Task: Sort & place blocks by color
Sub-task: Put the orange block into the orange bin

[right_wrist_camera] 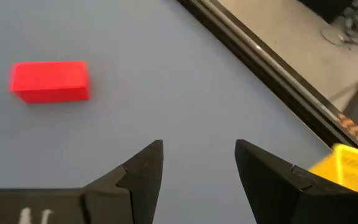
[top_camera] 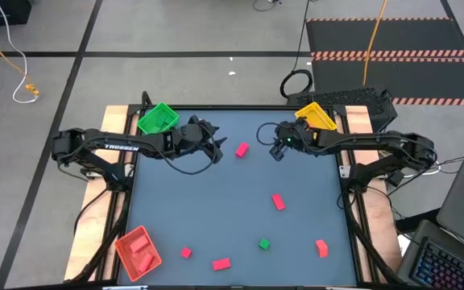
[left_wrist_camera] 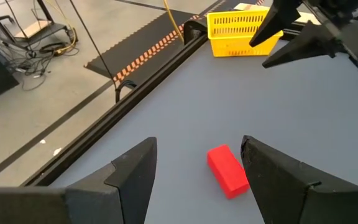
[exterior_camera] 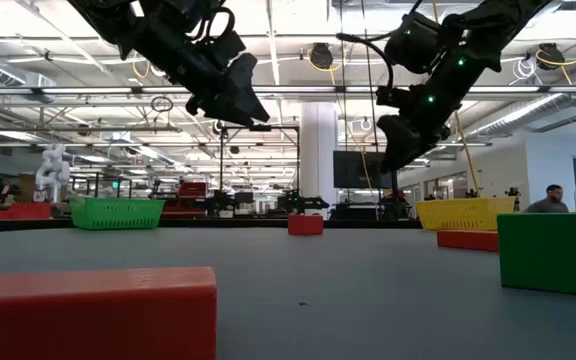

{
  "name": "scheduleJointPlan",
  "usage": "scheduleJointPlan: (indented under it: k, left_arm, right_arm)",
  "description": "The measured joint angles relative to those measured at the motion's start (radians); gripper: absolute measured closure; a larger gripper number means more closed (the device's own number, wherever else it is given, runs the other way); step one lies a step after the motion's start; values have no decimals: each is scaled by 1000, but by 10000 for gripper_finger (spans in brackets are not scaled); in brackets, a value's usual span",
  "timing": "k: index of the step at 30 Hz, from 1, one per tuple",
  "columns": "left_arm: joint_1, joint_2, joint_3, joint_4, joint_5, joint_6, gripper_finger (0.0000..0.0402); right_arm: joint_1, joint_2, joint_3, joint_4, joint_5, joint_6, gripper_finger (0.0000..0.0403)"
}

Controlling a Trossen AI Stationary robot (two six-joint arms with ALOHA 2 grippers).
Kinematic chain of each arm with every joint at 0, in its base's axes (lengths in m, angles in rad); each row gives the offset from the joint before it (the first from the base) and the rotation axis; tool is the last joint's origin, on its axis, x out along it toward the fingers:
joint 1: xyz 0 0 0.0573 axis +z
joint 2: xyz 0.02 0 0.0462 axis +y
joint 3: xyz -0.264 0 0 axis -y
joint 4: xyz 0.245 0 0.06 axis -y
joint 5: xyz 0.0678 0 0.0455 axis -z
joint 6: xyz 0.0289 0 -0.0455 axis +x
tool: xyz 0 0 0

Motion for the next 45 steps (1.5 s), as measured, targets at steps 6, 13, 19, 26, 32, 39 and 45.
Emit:
scheduleJointPlan:
  k: [6,13,19,26,32,39,45]
  left_arm:
    - [0,0,0,22,0,3,167]
    - [-5,0,0,22,49,15,167]
    - [-17,0,0,21,49,18,167]
    - [-42,0,0,17,52,34,167]
    - [-48,0,0,16,52,48,167]
    - [-48,0,0,15,52,60,167]
    - [-48,0,0,14,52,65,167]
  right_arm:
    - [-115,-17,0,-38,44,48,206]
    - [-268,-20,100,-222,-7,4,206]
    - [-376,-21,183,-334,-58,-43,206]
    - [-505,-21,182,-455,-171,-33,206]
    - [-555,-3,182,-493,-190,-47,206]
    - [-559,83,182,-532,-192,-52,206]
    - [-568,156,182,-549,-192,-62,206]
